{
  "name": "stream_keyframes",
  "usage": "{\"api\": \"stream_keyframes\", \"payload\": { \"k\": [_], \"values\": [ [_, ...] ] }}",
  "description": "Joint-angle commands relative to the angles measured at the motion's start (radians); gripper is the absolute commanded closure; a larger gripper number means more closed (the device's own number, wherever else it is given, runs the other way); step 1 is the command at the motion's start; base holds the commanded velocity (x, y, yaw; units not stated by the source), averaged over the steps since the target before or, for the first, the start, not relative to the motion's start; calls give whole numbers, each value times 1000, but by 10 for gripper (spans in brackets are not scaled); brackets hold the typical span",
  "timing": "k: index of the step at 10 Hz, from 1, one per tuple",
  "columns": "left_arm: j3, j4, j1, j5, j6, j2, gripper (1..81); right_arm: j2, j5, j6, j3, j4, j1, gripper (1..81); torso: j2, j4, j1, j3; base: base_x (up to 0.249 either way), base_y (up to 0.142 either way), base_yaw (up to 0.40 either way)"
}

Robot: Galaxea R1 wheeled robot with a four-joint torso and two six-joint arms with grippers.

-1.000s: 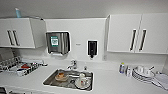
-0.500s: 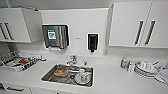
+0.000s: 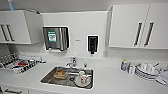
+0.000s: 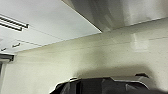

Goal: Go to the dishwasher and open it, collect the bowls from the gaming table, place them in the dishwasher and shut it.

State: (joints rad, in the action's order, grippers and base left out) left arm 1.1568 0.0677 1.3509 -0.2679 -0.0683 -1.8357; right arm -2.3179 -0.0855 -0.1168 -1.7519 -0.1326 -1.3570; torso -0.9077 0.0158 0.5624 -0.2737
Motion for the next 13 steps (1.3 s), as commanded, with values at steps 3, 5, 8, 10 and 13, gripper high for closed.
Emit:
{"api": "stream_keyframes", "payload": {
  "k": [3,5,8,10,13],
  "values": [
    [-132,6,-256,233,1,25,10,53,40,-3,26,-15,83,10,-150,0,95,-109,0,0,0],
    [-140,4,-288,254,1,38,10,58,41,-7,28,-19,90,10,-205,0,130,-161,0,0,0],
    [-172,1,-336,310,-1,68,10,59,41,-12,39,-21,100,10,-307,0,196,-257,0,0,0],
    [-244,13,-376,326,1,116,10,62,41,-23,39,-21,103,10,-277,0,176,-224,0,0,0],
    [-289,23,-431,326,-1,151,10,62,41,-24,34,-21,107,10,-319,0,205,-244,0,0,0]
  ]
}}
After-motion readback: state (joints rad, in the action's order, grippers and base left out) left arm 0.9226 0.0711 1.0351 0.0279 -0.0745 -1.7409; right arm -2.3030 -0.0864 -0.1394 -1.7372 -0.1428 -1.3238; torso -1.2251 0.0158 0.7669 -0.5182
